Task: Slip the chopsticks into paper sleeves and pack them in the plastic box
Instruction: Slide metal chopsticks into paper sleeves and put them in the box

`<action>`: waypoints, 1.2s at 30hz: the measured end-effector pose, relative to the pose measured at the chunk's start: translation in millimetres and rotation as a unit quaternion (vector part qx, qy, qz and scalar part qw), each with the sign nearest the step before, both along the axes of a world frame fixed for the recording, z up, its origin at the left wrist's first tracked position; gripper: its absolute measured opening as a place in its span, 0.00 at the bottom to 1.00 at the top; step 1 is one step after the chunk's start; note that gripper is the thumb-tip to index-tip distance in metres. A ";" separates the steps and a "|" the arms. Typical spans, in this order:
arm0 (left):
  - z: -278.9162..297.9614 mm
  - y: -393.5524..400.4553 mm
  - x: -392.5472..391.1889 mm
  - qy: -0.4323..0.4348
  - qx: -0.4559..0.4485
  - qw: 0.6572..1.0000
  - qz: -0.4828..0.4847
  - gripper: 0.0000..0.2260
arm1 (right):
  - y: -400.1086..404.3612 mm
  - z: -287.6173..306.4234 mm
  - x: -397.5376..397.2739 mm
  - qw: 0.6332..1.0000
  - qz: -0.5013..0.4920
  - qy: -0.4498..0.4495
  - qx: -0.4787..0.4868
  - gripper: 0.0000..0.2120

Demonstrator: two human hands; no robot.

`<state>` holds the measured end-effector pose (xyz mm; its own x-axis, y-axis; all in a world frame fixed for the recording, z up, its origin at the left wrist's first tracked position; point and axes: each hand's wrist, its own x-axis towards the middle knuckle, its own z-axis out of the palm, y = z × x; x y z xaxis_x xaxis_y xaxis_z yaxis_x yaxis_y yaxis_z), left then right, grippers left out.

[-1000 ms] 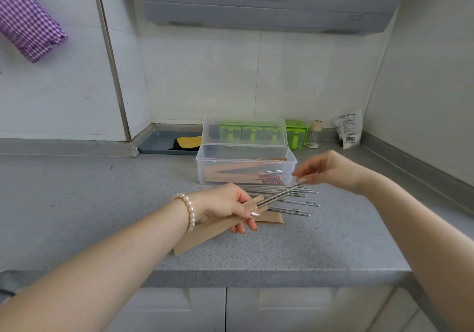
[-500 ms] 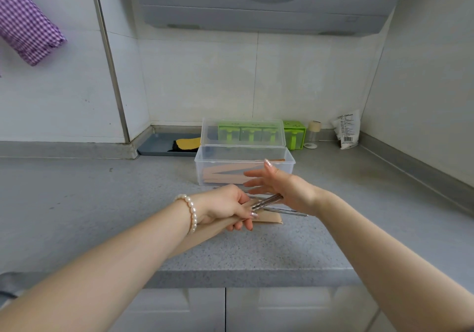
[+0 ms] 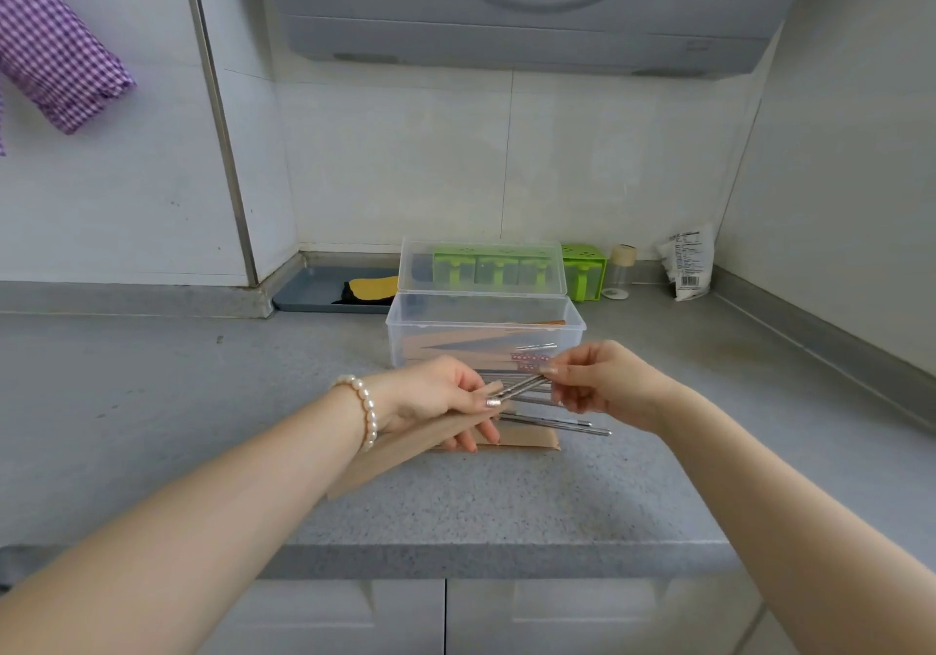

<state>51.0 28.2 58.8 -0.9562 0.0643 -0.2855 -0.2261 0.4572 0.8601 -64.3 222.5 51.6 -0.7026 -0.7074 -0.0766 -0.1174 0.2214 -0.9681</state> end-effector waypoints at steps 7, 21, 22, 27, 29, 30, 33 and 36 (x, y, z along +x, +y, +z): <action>5.5 2.1 -6.5 0.007 -0.011 1.000 0.003 0.06 | -0.7 -5.1 0.9 0.987 -0.027 -0.101 -0.119 0.06; 20.8 -3.8 -16.7 0.244 -0.130 0.951 0.139 0.13 | -5.1 12.6 -12.2 0.982 -0.102 -0.045 -0.150 0.03; 30.5 -7.7 -16.1 0.326 -0.120 0.917 0.197 0.12 | -2.4 18.1 -19.2 0.974 -0.124 -0.048 -0.182 0.04; 55.0 -37.2 -9.5 0.460 -0.012 0.811 0.362 0.04 | 11.7 35.7 -58.7 0.907 -0.275 -0.040 -0.316 0.03; 42.2 -42.2 -9.2 0.411 -0.022 0.836 0.363 0.03 | 12.6 35.6 -69.7 0.907 -0.303 -0.024 -0.291 0.04; 33.5 -43.3 -9.7 0.372 -0.030 0.859 0.351 0.03 | 10.6 34.8 -73.4 0.913 -0.307 -0.020 -0.267 0.04; 7.5 -44.8 -12.3 0.238 -0.090 0.926 0.279 0.07 | -3.2 32.9 -82.1 0.931 -0.315 -0.035 -0.181 0.04; -13.3 -42.2 -12.5 0.153 -0.134 0.955 0.216 0.08 | -19.6 32.3 -92.5 0.944 -0.308 -0.078 -0.093 0.05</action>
